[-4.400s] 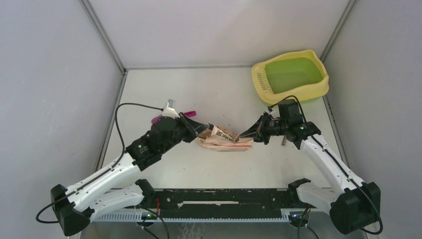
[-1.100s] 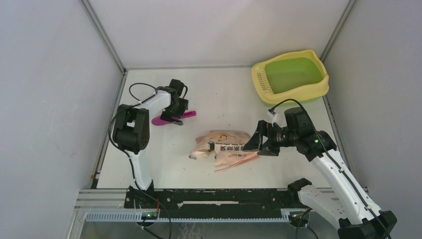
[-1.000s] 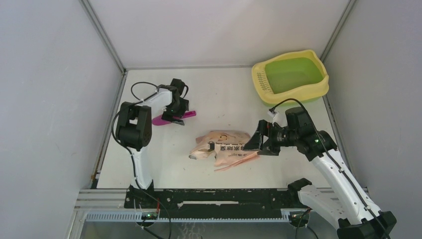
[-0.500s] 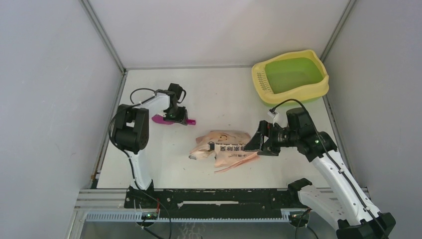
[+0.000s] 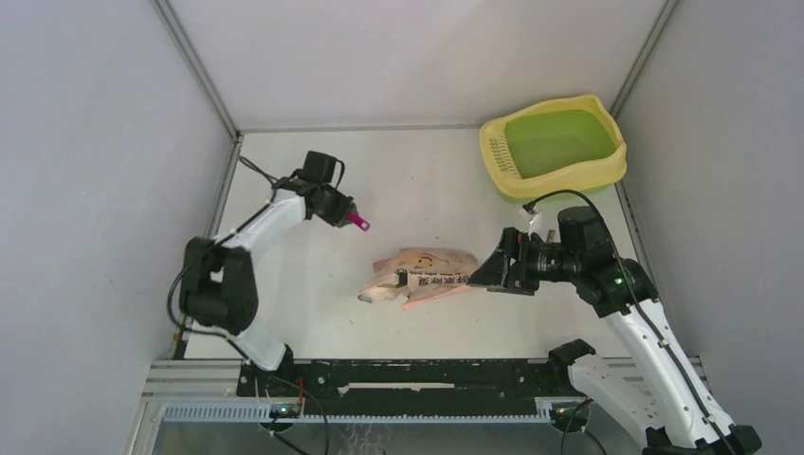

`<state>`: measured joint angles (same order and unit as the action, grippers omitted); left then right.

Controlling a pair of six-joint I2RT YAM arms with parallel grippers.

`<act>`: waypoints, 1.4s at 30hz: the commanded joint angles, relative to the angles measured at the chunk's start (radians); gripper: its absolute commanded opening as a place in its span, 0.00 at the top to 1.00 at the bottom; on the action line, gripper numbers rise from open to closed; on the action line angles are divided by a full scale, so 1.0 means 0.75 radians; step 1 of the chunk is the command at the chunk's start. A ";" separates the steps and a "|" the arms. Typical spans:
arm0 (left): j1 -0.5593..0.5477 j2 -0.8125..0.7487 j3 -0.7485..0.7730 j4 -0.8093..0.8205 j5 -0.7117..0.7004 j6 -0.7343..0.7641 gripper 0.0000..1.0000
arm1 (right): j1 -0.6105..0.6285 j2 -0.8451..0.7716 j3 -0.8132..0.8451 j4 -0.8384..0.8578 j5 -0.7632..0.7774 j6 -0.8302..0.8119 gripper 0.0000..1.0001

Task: Fill the litter box with clean litter
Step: Pick up the spatula from the center of the board.

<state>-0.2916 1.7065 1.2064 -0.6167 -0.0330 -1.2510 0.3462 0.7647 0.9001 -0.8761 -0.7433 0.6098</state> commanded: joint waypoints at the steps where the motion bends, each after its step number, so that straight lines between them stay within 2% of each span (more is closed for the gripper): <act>1: -0.012 -0.344 0.013 0.122 0.013 0.394 1.00 | -0.010 -0.013 0.142 0.050 0.023 0.031 0.10; 4: -0.011 -0.510 0.001 0.252 0.273 0.451 1.00 | -0.009 -0.026 0.170 0.106 0.042 0.061 0.10; 6: -0.014 -0.602 -0.007 0.380 0.571 0.390 1.00 | -0.010 -0.040 0.170 0.185 0.054 0.097 0.10; 8: -0.040 -0.687 -0.050 0.541 0.769 0.275 1.00 | -0.009 -0.051 0.170 0.261 0.067 0.131 0.09; 13: -0.168 -0.927 -0.111 0.712 0.957 0.097 1.00 | -0.026 -0.035 0.211 0.442 0.042 0.170 0.09; 15: -0.268 -1.014 -0.155 0.820 1.014 -0.017 1.00 | -0.033 -0.027 0.246 0.484 0.040 0.128 0.09; 19: -0.427 -1.201 -0.339 1.264 1.021 -0.399 0.98 | -0.041 -0.055 0.252 0.579 0.093 -0.007 0.10; 21: -0.469 -1.284 -0.398 1.318 1.000 -0.489 0.97 | -0.044 -0.064 0.238 0.652 0.117 -0.062 0.10; 24: -0.523 -1.384 -0.481 1.342 0.979 -0.580 0.95 | -0.049 -0.056 0.169 0.862 0.027 -0.043 0.09; 29: -0.683 -1.490 -0.651 1.390 0.934 -0.657 0.93 | -0.038 0.071 0.039 1.473 -0.222 0.178 0.09; 32: -0.820 -1.538 -0.764 1.394 0.871 -0.662 0.93 | 0.010 0.213 0.042 1.740 -0.275 0.301 0.10; 37: -1.038 -1.540 -0.847 1.390 0.837 -0.579 0.93 | 0.112 0.443 0.232 1.626 -0.276 0.303 0.16; 42: -1.103 -1.515 -0.888 1.420 0.824 -0.577 0.93 | 0.212 0.505 0.308 1.490 -0.323 0.207 0.20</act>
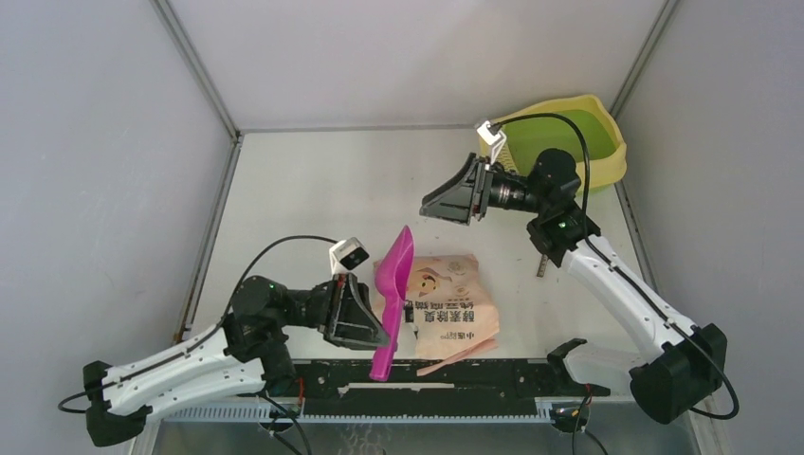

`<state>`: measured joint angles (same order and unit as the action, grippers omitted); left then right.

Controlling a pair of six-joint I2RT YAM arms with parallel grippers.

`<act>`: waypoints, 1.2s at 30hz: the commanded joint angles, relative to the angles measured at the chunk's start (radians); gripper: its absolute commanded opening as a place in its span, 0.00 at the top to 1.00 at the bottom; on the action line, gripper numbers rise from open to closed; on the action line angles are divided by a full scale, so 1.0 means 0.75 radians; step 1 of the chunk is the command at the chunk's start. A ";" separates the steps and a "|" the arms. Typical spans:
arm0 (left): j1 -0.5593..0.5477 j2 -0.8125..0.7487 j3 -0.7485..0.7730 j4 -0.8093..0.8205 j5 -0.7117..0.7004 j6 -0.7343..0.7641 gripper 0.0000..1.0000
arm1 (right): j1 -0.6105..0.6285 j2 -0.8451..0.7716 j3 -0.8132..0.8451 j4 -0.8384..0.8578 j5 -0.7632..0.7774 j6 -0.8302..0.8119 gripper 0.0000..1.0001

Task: Fill the litter box with clean litter
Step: Pick up the spatula from the center of the board.

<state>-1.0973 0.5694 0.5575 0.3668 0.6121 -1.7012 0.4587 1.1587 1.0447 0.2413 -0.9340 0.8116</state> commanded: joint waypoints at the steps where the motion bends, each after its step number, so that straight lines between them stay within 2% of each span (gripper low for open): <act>1: -0.030 0.008 -0.029 0.123 -0.030 0.017 0.93 | 0.069 -0.027 0.122 -0.049 -0.067 -0.093 0.21; 5: -0.034 0.045 -0.028 0.165 -0.012 0.006 0.93 | 0.097 -0.052 0.124 -0.194 -0.079 -0.188 0.24; 9: -0.034 0.080 -0.025 0.192 -0.006 0.009 0.93 | 0.156 -0.076 0.114 -0.302 -0.061 -0.233 0.32; 16: -0.034 0.159 -0.029 0.261 0.007 0.019 0.93 | 0.342 -0.101 0.027 -0.300 0.023 -0.213 0.34; 21: -0.034 0.202 -0.031 0.298 0.012 0.020 0.93 | 0.437 -0.093 0.013 -0.359 0.055 -0.226 0.43; 22: -0.035 0.204 -0.033 0.298 0.010 0.020 0.94 | 0.447 -0.099 0.002 -0.357 0.058 -0.224 0.46; 24: -0.034 0.204 -0.040 0.300 0.006 0.023 0.94 | 0.460 -0.111 -0.033 -0.335 0.049 -0.200 0.59; 25: -0.034 0.204 -0.042 0.302 0.005 0.024 0.93 | 0.461 -0.115 -0.049 -0.313 0.048 -0.184 0.69; 27: -0.033 0.204 -0.034 0.268 0.001 0.045 0.92 | 0.460 -0.122 -0.068 -0.294 0.065 -0.159 0.98; 29: -0.016 0.183 0.008 0.094 -0.018 0.147 0.82 | 0.444 -0.125 -0.070 -0.315 0.100 -0.127 1.00; 32: 0.038 0.107 0.145 -0.493 -0.112 0.478 0.57 | 0.388 -0.134 -0.070 -0.311 0.123 -0.014 1.00; 33: 0.060 0.077 0.186 -0.640 -0.168 0.581 0.52 | 0.364 -0.138 -0.070 -0.302 0.121 0.033 1.00; 36: 0.177 0.006 0.257 -0.871 -0.273 0.746 0.31 | 0.276 -0.144 -0.049 -0.350 0.117 0.146 1.00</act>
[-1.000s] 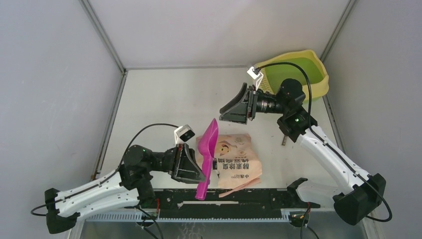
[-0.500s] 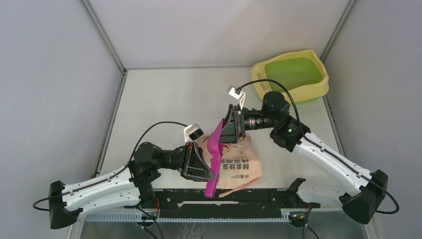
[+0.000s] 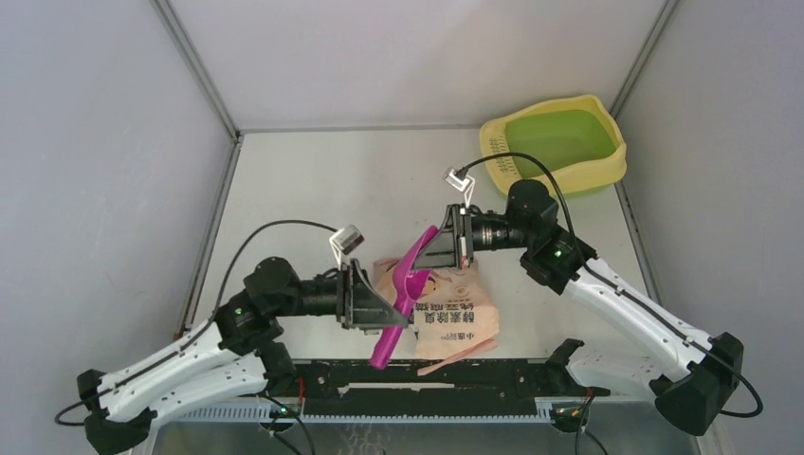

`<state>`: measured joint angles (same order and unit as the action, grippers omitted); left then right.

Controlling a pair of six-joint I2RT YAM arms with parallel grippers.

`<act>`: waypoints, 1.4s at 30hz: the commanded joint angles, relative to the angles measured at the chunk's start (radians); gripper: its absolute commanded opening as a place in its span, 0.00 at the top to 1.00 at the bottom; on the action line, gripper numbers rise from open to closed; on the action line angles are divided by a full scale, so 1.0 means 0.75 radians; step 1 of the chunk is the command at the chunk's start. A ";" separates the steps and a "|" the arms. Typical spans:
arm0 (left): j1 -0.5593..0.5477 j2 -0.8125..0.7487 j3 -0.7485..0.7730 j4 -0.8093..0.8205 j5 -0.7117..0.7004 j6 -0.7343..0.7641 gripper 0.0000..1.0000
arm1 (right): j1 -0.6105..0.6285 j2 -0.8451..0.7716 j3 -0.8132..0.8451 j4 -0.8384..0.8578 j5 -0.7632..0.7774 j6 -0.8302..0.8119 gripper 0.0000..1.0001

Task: Fill the litter box with clean litter
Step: Pick up the spatula from the center of the board.

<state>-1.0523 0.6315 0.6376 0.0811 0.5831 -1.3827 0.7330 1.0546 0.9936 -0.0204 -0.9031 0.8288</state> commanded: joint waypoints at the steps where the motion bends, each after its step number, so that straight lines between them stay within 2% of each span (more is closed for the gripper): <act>1: 0.168 -0.092 0.173 -0.540 -0.265 0.369 0.22 | -0.125 -0.005 0.030 -0.038 0.076 0.153 1.00; 3: 0.205 -0.103 0.260 -0.712 -0.412 0.526 0.03 | -0.207 -0.007 0.038 -0.079 0.074 0.211 1.00; 6: 0.206 -0.075 0.410 -0.904 -0.718 0.699 0.00 | -0.324 0.004 0.056 -0.217 0.084 0.291 1.00; 9: 0.207 -0.032 0.479 -0.988 -0.951 0.843 0.00 | -0.443 0.001 0.064 -0.399 0.102 0.352 1.00; 11: 0.198 -0.034 0.462 -0.907 -1.009 0.975 0.00 | -0.516 -0.019 0.064 -0.521 0.124 0.390 1.00; 16: 0.082 -0.119 0.285 -0.519 -1.258 1.279 0.00 | -0.652 -0.017 0.093 -0.823 0.161 0.464 1.00; 19: 0.076 -0.077 0.302 -0.465 -1.297 1.340 0.00 | -0.684 -0.027 0.094 -0.802 0.158 0.537 1.00; 21: 0.080 -0.042 0.323 -0.422 -1.317 1.285 0.00 | -0.688 -0.043 0.094 -0.743 0.210 0.590 1.00; 23: 0.108 -0.030 0.313 -0.298 -1.151 1.225 0.00 | -0.687 -0.033 0.088 -0.663 0.247 0.640 1.00; 26: 0.221 0.057 0.368 -0.289 -0.961 0.938 0.00 | -0.673 0.029 0.082 -0.574 0.248 0.667 1.00; 29: 0.312 0.145 0.353 -0.189 -0.697 0.783 0.00 | -0.655 0.093 0.071 -0.502 0.255 0.663 1.00; 33: 0.385 0.135 0.241 -0.007 -0.669 0.714 0.00 | -0.647 0.181 0.008 -0.322 0.211 0.718 1.00; 37: 0.609 0.242 0.145 0.227 -0.342 0.504 0.00 | -0.630 0.305 -0.006 -0.165 0.173 0.763 1.00; 42: 0.736 0.343 0.112 0.312 -0.227 0.472 0.00 | -0.622 0.437 -0.003 -0.030 0.143 0.807 1.00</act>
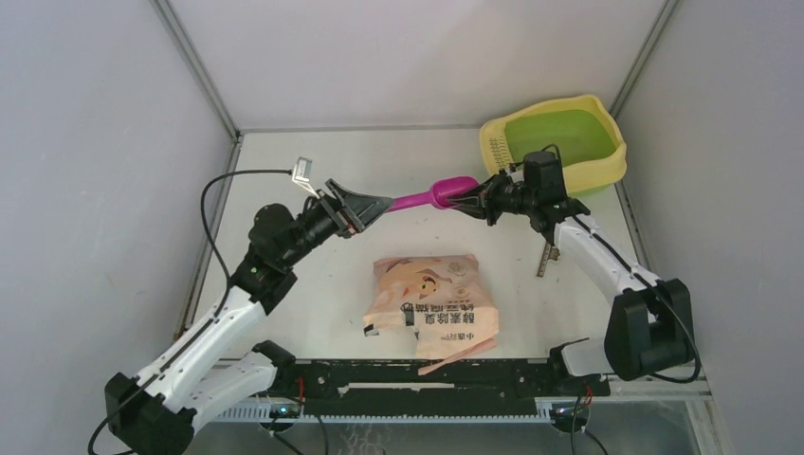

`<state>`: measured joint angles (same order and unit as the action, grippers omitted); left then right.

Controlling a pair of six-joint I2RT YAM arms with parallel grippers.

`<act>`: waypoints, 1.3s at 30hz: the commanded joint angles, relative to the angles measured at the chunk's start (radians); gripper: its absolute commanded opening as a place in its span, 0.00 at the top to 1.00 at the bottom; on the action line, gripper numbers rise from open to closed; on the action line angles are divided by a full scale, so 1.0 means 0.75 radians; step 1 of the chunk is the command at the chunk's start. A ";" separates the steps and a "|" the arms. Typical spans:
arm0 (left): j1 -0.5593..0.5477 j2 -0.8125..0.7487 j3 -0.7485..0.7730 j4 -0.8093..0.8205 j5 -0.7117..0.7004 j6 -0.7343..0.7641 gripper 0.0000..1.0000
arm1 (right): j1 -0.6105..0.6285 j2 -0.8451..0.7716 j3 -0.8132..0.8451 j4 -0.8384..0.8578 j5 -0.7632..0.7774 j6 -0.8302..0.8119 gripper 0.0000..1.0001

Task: Fill the litter box with clean litter
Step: Pick up the spatula from the center of the board.

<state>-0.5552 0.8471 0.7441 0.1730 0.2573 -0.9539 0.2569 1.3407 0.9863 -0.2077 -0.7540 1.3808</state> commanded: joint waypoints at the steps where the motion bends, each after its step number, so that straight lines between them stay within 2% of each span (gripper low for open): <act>1: 0.096 0.078 -0.023 0.191 0.224 -0.088 0.00 | 0.017 0.074 0.012 0.225 -0.060 0.067 1.00; 5: 0.142 0.188 0.010 0.211 0.314 -0.104 0.00 | 0.022 0.125 0.037 0.245 -0.057 0.051 1.00; 10: 0.151 0.228 0.042 0.162 0.315 -0.080 0.01 | 0.026 0.145 0.095 0.168 -0.024 -0.023 1.00; 14: 0.151 0.250 0.034 0.156 0.320 -0.086 0.15 | 0.036 0.154 0.099 0.172 -0.013 -0.027 1.00; 19: 0.153 0.258 0.006 0.194 0.316 -0.125 0.22 | 0.067 0.148 0.103 0.143 0.012 -0.049 1.00; 23: 0.153 0.261 0.006 0.206 0.310 -0.147 0.25 | 0.098 0.142 0.104 0.128 0.034 -0.059 1.00; 34: 0.153 0.261 -0.015 0.222 0.314 -0.174 0.51 | 0.145 0.137 0.103 0.146 0.081 -0.025 1.00; 37: 0.152 0.257 -0.017 0.221 0.318 -0.176 0.47 | 0.150 0.136 0.103 0.160 0.088 -0.007 1.00; 38: 0.152 0.256 -0.018 0.219 0.318 -0.176 0.42 | 0.150 0.135 0.104 0.166 0.090 -0.002 1.00; 39: 0.153 0.253 -0.019 0.203 0.310 -0.176 0.31 | 0.150 0.134 0.103 0.170 0.092 0.006 1.00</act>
<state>-0.4454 1.0477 0.7319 0.2821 0.4755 -1.0744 0.3599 1.4574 1.0206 -0.1238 -0.7094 1.3666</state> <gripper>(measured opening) 0.559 0.057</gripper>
